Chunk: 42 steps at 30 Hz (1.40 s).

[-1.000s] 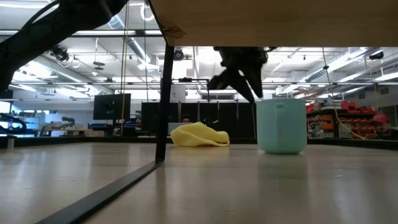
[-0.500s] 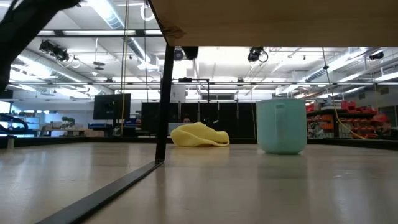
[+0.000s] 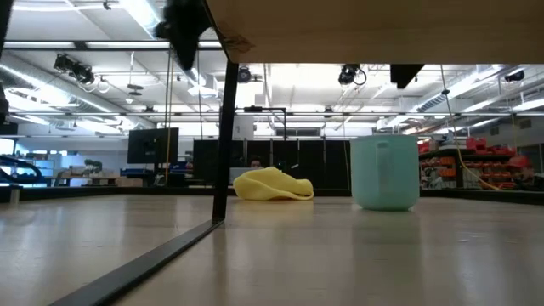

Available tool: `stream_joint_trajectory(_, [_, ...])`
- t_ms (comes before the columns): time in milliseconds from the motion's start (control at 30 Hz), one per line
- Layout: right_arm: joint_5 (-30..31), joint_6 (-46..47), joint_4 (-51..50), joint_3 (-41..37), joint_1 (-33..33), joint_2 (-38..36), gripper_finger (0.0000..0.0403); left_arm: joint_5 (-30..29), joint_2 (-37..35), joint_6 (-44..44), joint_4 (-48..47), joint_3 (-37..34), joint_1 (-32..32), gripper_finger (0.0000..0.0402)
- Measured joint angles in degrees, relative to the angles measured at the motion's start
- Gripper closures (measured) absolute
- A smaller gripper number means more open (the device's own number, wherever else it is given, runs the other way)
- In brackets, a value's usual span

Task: Stack small to large cups/mugs on shelf
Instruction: Put the blue mug on the shelf

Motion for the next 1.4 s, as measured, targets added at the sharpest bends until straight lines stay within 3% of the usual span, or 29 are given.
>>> stream_joint_trajectory(267, [0.0, -5.4, 0.4, 0.0, -0.9, 7.3, 0.0292, 3.7, -15.3, -7.7, 14.0, -25.9, 0.1, 0.0332])
stream_joint_trajectory(567, [-1.5, -10.0, 2.7, 0.0, -0.8, 13.4, 0.0292, 6.4, -23.4, -13.4, 22.6, -42.5, 0.1, 0.0338])
stream_joint_trajectory(833, [-3.0, -11.4, 4.3, 0.0, -0.7, 15.5, 0.0292, 8.3, -24.2, -13.4, 26.8, -47.1, 0.0, 0.0326])
stream_joint_trajectory(1400, [-3.1, -11.0, 9.6, -7.3, -0.7, 16.4, 0.0292, 8.3, -24.2, -12.7, 30.8, -47.2, 0.0, 0.032])
